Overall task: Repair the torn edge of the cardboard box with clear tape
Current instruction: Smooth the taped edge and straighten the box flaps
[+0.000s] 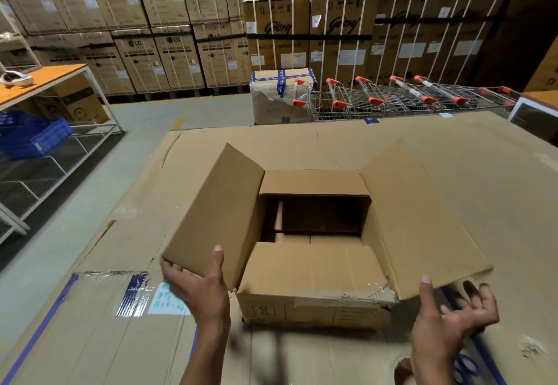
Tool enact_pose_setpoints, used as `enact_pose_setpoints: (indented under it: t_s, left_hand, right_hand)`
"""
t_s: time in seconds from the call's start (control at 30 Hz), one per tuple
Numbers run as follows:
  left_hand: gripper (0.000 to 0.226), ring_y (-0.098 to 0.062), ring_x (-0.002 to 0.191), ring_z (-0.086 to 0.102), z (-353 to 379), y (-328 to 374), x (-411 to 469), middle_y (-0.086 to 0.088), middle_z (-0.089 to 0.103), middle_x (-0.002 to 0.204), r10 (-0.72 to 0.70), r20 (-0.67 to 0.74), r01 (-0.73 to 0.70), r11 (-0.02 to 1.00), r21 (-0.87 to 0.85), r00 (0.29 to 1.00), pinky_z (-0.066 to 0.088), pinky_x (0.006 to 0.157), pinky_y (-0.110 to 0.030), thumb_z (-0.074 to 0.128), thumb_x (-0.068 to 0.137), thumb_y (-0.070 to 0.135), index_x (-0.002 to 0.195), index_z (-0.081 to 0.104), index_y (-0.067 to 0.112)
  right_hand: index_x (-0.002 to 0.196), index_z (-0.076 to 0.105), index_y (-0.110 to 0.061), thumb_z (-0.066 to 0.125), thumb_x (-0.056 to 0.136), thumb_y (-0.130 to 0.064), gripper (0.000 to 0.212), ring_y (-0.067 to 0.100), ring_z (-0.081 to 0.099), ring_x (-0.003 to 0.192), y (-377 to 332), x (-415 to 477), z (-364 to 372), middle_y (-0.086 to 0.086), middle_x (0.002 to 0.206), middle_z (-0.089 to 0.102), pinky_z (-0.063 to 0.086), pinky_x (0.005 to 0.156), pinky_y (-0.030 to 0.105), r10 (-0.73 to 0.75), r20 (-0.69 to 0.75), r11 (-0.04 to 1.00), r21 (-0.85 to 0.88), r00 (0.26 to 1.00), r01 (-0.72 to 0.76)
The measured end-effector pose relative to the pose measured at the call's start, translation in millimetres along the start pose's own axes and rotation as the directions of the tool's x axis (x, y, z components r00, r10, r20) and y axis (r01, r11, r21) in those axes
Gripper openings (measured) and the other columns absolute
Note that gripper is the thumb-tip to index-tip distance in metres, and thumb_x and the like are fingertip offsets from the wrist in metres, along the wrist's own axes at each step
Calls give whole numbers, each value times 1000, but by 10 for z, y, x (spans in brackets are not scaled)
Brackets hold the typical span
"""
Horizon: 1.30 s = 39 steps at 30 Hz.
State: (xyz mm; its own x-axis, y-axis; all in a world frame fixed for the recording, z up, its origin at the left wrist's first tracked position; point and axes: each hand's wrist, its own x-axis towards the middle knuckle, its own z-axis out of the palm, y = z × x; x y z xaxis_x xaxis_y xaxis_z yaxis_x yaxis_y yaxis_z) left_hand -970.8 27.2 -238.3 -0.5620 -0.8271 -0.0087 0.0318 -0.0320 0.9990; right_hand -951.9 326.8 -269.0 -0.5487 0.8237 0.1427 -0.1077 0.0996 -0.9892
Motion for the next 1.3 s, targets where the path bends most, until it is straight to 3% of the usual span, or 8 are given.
enact_pose_setpoints:
  t_s: [0.1, 0.27, 0.47, 0.57, 0.73, 0.83, 1.07, 1.3]
  left_hand:
    - [83, -32, 128, 55, -16, -23, -120, -8, 54, 143, 73, 88, -73, 997, 5, 993, 50, 105, -42, 83, 85, 28, 152, 33, 23]
    - [95, -26, 144, 42, 129, -9, -554, -2, 37, 161, 230, 262, -260, 962, 87, 937, 40, 116, -48, 71, 79, 46, 159, 21, 33]
    - [87, -22, 155, 30, 251, -386, -878, -2, 30, 168, 540, 495, -694, 692, 199, 680, 28, 121, -57, 66, 85, 47, 159, 35, 11]
    - [87, -25, 158, 23, 249, -575, -977, -4, 25, 171, 538, 607, -770, 603, 208, 585, 17, 125, -54, 65, 87, 49, 159, 35, 11]
    - [86, -25, 159, 22, 219, -740, -1047, -2, 24, 171, 546, 707, -868, 454, 201, 450, 15, 125, -53, 61, 88, 50, 160, 34, 12]
    - [89, -25, 159, 21, 193, -797, -1079, -1, 23, 172, 515, 777, -911, 372, 177, 361, 15, 124, -52, 63, 86, 51, 161, 33, 13]
    - [89, -21, 159, 20, 132, -980, -1071, 3, 21, 172, 416, 862, -949, 241, 201, 288, 18, 122, -53, 64, 87, 55, 162, 31, 23]
    - [99, -22, 159, 21, 94, -1036, -1006, 4, 23, 172, 328, 907, -961, 175, 216, 263, 21, 120, -51, 65, 71, 50, 160, 36, 19]
  right_hand:
    - [122, 28, -56, 79, 87, -17, 72, 18, 38, 126, -35, -65, 13, 16, 155, 32, 42, 104, 42, -24, 74, 1000, 15, 997, 23]
    - [131, 27, -60, 66, 76, -58, 67, 15, 41, 126, -98, -236, 72, 10, 149, 40, 42, 104, 43, -196, 112, 981, 26, 974, 194]
    - [137, 55, -28, 57, 87, -66, 63, 16, 47, 116, -76, -433, 96, -3, 127, 53, 47, 89, 36, -378, 340, 912, -23, 861, 409]
    - [124, 70, -19, 56, 93, -42, 41, 9, 49, 122, 12, -492, 119, -8, 132, 64, 42, 100, 38, -492, 482, 799, -80, 725, 596]
    - [110, 76, -30, 53, 96, -46, 31, 13, 59, 117, 199, -562, 185, -21, 126, 67, 39, 100, 36, -459, 647, 734, -111, 609, 670]
    - [106, 77, -33, 51, 98, -52, 33, 9, 57, 115, 282, -545, 205, -24, 122, 67, 45, 94, 47, -426, 677, 738, -123, 600, 664]
    - [101, 73, -44, 54, 92, -58, 25, -3, 48, 114, 341, -490, 192, -39, 116, 62, 26, 97, 15, -322, 743, 730, -199, 586, 654]
    - [103, 70, -51, 60, 90, -55, 17, -8, 42, 119, 381, -422, 184, -46, 118, 57, 27, 96, 17, -224, 801, 762, -211, 556, 612]
